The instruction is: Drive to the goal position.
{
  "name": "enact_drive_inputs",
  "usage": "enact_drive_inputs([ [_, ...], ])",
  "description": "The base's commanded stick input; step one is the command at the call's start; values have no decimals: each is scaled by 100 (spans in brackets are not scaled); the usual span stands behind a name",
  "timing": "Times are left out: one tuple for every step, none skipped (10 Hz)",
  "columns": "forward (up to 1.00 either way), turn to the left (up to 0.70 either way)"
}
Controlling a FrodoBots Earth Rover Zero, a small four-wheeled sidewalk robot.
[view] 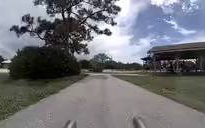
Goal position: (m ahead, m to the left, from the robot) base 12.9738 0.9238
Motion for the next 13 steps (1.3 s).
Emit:
enact_drive_inputs([
  [70, 0],
  [70, 0],
  [70, 0],
  [70, 0],
  [70, 0],
  [70, 0],
  [70, 0],
  [70, 0],
  [70, 0],
  [70, 0],
  [70, 0],
  [70, 0],
  [70, 0],
])
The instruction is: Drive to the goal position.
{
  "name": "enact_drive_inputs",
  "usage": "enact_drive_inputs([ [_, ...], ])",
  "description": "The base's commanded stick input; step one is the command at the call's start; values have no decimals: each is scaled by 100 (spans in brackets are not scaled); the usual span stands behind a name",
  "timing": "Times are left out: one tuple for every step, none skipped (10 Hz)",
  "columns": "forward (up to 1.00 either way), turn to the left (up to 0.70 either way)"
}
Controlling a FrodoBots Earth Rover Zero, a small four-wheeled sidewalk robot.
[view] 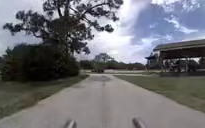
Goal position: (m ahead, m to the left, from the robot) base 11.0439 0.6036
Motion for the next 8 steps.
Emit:
enact_drive_inputs([
  [70, 0],
  [70, 0],
  [70, 0],
  [70, 0],
  [70, 0],
  [70, 0],
  [70, 0],
  [70, 0],
])
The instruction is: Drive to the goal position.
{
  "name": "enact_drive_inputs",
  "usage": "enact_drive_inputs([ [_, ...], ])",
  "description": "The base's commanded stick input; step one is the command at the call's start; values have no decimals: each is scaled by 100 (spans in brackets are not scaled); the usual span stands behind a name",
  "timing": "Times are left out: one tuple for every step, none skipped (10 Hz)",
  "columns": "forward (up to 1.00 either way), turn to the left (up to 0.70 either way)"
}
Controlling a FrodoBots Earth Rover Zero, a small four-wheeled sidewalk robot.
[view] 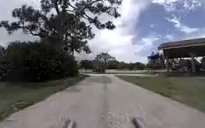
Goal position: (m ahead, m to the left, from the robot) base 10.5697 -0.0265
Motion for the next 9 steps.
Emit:
enact_drive_inputs([
  [70, 0],
  [70, 0],
  [70, 0],
  [70, 0],
  [70, 0],
  [70, 0],
  [70, 0],
  [70, 0],
  [70, 0],
])
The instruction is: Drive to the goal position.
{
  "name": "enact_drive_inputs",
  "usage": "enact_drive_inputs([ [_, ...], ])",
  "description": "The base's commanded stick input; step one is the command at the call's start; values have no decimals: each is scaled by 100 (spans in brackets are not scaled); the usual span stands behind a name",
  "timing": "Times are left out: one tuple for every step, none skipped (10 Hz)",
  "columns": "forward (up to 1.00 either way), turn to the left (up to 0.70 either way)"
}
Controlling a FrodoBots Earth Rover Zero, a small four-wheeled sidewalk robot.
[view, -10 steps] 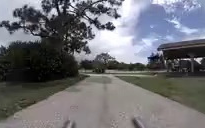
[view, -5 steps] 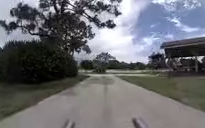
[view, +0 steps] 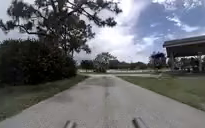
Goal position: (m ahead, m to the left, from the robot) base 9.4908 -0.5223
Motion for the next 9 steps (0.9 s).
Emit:
enact_drive_inputs([
  [70, 0],
  [70, 0],
  [70, 0],
  [70, 0],
  [70, 0],
  [70, 0],
  [70, 0],
  [70, 0],
  [70, 0],
])
